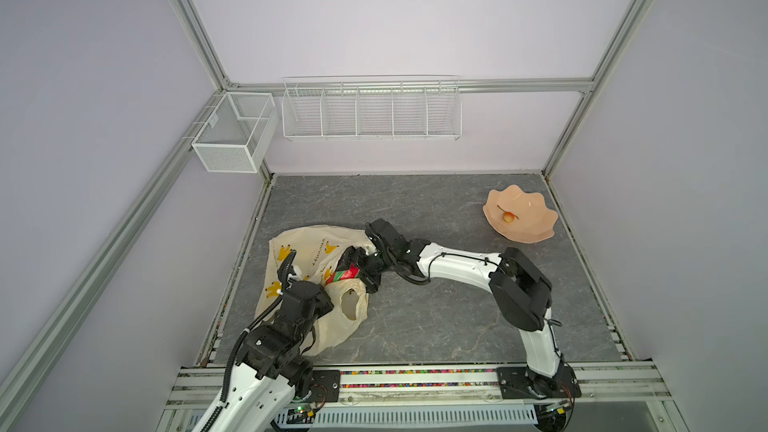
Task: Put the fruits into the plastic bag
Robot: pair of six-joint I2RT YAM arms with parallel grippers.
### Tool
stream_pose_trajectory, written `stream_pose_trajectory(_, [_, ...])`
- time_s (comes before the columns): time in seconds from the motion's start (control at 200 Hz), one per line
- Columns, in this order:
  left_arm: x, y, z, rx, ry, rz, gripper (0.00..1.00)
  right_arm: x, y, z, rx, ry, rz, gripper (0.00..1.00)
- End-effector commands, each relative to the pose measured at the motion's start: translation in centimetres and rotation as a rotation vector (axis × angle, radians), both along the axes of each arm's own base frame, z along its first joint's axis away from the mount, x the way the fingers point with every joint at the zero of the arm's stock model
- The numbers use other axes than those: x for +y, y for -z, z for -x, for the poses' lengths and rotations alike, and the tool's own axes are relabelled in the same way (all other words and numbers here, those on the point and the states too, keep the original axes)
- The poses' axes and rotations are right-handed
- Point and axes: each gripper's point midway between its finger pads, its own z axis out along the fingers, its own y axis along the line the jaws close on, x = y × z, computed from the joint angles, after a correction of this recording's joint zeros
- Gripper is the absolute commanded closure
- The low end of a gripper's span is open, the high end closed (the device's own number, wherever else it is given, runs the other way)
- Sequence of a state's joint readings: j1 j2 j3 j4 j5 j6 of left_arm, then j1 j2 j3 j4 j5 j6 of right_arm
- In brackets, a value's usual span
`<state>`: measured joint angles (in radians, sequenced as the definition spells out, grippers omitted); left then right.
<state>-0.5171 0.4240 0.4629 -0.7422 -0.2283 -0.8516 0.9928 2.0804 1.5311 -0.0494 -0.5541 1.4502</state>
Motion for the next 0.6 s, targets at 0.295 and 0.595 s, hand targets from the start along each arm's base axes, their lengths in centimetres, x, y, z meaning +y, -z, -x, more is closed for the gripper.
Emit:
stream_pose_trajectory(0.295, [-6.9,-3.0,-2.4,-0.141,0.214,0.291,1.0,3.1,-2.5,1.0,-0.045,-0.07,-0.115,0.12])
stream_pose_trajectory(0.595, [-3.9,1.3,-4.1,-0.051,0.036,0.118,1.0,3.4,-4.1,2.8,-0.017,-0.115,-0.146,0.12])
